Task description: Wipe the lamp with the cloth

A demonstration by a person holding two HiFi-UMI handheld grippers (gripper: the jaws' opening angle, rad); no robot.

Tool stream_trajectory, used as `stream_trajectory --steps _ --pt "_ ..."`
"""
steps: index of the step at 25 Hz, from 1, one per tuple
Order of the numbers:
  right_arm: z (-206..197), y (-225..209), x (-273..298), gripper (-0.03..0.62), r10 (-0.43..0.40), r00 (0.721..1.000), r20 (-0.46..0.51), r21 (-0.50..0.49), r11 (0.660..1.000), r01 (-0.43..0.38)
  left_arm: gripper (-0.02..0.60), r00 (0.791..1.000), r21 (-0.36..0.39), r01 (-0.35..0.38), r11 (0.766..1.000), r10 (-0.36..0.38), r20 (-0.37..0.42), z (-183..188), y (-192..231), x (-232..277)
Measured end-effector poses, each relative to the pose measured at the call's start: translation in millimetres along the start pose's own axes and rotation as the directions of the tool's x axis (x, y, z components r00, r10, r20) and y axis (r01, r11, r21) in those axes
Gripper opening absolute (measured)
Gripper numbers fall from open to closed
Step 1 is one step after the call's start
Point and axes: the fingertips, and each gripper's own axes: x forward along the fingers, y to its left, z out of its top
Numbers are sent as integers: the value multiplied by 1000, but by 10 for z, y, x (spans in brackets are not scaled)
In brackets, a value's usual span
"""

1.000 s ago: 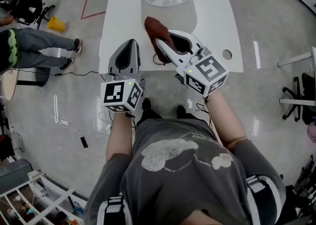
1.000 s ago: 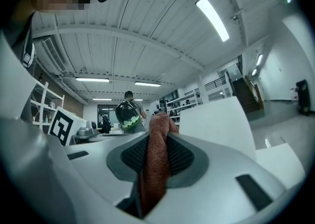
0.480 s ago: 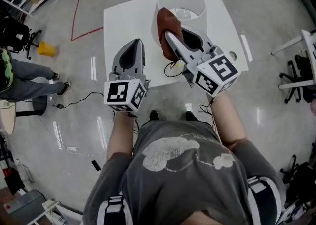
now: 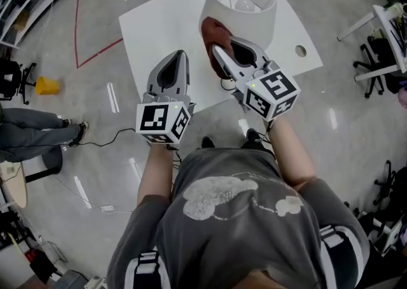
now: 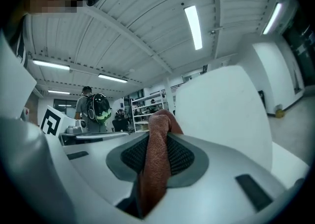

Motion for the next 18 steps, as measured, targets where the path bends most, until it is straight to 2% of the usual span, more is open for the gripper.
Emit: stream_trajectory --steps 5,11,14,18 --pt "-396 -3 55 86 -66 996 -62 68 995 70 8 998 -21 34 999 -35 -48 -174 111 -91" --pt "-827 11 -25 86 -95 985 -142 120 986 112 8 995 -37 29 999 -32 -94 -347 188 -192" --pt "-874 -5 -80 86 -91 985 -149 120 987 109 8 995 -33 22 999 -25 -100 -370 128 -173" --pt "-750 13 -129 86 -42 992 -122 114 992 56 8 996 -25 29 999 -31 -79 -352 -83 -152"
